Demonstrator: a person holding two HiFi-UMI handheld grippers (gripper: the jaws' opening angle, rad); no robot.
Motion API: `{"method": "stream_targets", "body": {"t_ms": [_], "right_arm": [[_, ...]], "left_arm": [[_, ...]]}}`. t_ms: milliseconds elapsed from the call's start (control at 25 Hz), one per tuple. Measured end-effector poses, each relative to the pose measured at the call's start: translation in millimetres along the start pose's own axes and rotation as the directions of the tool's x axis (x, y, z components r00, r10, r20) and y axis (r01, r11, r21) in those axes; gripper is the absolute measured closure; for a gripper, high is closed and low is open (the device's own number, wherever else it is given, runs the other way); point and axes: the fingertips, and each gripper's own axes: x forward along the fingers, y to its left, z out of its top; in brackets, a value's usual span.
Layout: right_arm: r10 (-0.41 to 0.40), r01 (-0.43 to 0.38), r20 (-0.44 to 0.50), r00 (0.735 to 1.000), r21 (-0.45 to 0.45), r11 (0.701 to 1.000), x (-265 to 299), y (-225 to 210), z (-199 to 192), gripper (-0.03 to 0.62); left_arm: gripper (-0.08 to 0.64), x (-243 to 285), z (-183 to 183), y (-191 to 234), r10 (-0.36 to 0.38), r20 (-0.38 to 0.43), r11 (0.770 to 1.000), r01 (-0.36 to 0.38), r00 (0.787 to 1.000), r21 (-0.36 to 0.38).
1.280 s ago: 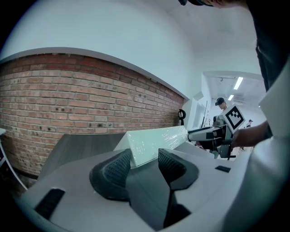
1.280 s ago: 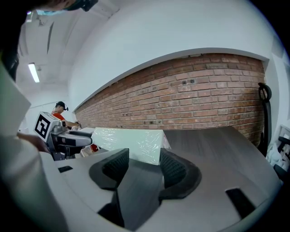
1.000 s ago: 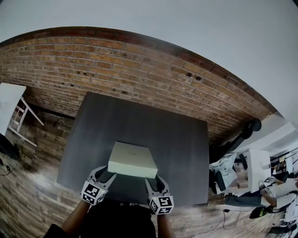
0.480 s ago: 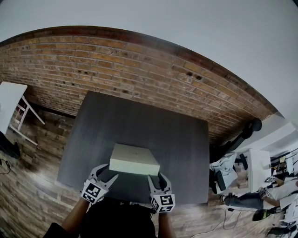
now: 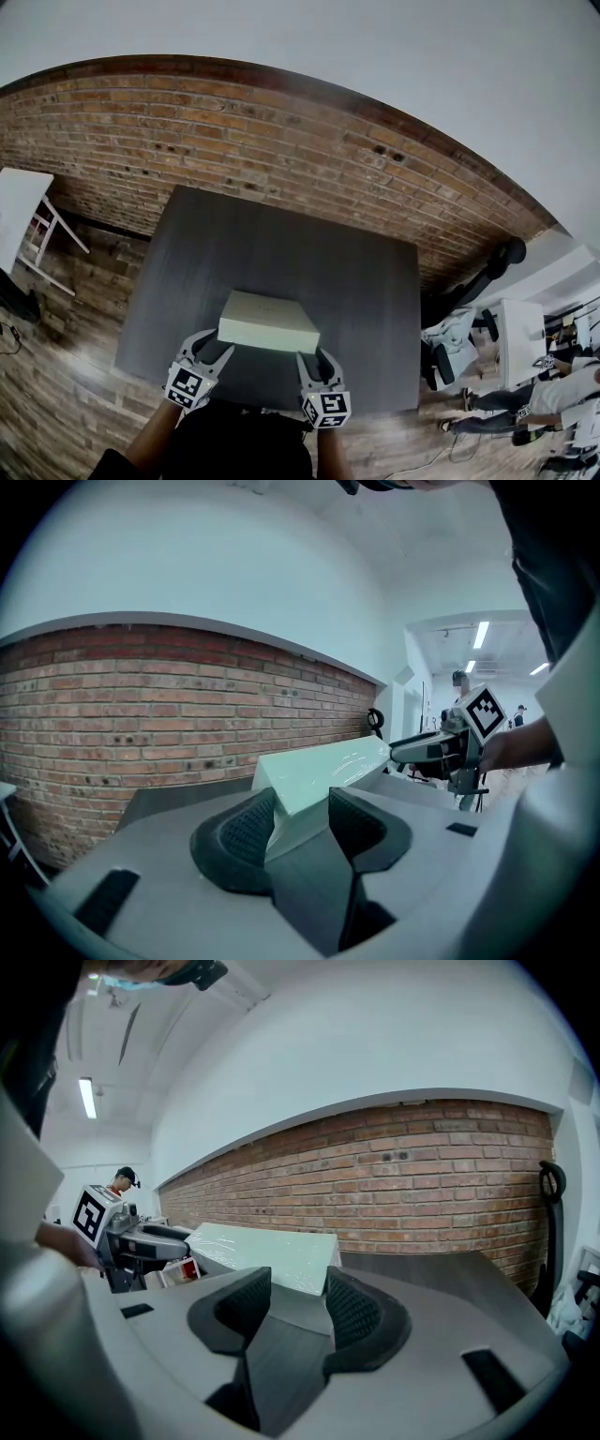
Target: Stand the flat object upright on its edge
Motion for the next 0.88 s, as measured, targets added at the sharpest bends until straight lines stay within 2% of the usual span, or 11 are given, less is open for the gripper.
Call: {"method": "stream_targets", "body": {"t_ms": [600,880], "right_arm": [[0.009,-0.009,0.014,1.000,0.028,1.000,-0.7,-5.8,21.2,0.410],[0.007,-0.006,-0.030,1.000,0.048,0.999,0.6,-7.2,32.0,0.410]], "left_arm": [[0.367,-0.5,21.8,2.9,-0.008,0.023,1.000,0.008,1.000,0.001],[0.373,-1.0,30.7,4.9,-0.022,-0.001,1.000,0.022,1.000,-0.018]]}}
